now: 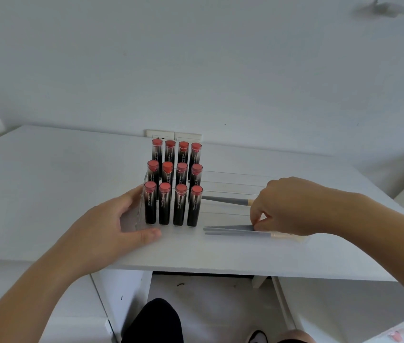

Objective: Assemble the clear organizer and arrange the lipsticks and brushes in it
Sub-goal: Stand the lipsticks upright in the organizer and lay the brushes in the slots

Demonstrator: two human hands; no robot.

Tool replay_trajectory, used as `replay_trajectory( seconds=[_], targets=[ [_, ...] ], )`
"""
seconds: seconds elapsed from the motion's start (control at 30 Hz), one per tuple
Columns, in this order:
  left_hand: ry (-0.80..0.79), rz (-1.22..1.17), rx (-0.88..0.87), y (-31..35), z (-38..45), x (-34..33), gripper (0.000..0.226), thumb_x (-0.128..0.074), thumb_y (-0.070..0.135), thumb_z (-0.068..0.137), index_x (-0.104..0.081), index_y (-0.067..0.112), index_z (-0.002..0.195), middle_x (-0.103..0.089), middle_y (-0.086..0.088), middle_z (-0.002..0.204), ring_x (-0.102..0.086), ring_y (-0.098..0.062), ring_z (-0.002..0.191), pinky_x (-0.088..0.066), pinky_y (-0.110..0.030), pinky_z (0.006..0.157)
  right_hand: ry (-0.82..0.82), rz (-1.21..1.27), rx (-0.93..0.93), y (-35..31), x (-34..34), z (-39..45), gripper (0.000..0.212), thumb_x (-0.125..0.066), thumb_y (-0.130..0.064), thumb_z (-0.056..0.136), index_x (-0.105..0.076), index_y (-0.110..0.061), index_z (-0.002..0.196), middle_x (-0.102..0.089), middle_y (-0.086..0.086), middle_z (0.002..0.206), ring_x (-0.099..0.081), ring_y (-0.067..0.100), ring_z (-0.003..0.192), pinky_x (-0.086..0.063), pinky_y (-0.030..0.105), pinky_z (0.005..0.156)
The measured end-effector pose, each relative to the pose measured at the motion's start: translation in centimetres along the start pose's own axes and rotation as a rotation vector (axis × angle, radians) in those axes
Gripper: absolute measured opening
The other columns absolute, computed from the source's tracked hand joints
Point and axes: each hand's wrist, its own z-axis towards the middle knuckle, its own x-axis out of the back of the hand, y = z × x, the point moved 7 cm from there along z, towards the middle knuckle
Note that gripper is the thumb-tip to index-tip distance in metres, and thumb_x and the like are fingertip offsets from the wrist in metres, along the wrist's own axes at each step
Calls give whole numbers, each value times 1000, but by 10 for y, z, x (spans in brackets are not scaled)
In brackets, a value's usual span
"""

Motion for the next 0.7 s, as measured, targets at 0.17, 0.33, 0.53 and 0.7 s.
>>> replay_trajectory(
  seconds=[0.17,0.33,0.53,0.7],
  targets=[
    [13,15,2,-2,1,0,81,-63,87,62,-25,83,133,-39,62,129,-36,30,122,-41,-22,96,63,20,1,8,9,-8,18,-51,-53,94,-65,-41,93,-51,-20,66,-43,-5,75,-25,15,60],
    [10,14,-5,-1,0,0,83,-64,86,63,-24,82,135,-38,61,130,-36,33,121,-41,-20,95,53,95,-110,41,33,-20,15,-57,-53,92,-68,-42,89,-63,-31,58,-52,-18,77,-35,18,58],
    [14,31,14,-1,1,1,82,-62,89,60,-22,85,132,-35,66,125,-32,38,115,-41,-16,89,163,179,-198,72,53,-9,14,-62,-49,91,-67,-41,82,-64,-26,56,-55,-13,72,-42,25,59],
    [4,12,19,-3,0,0,87,-65,86,62,-27,77,140,-43,57,132,-42,22,128,-44,-26,98,115,154,-183,72,40,15,14,-62,-47,91,-67,-39,81,-65,-23,55,-59,-2,61,-41,26,58]
  ],
)
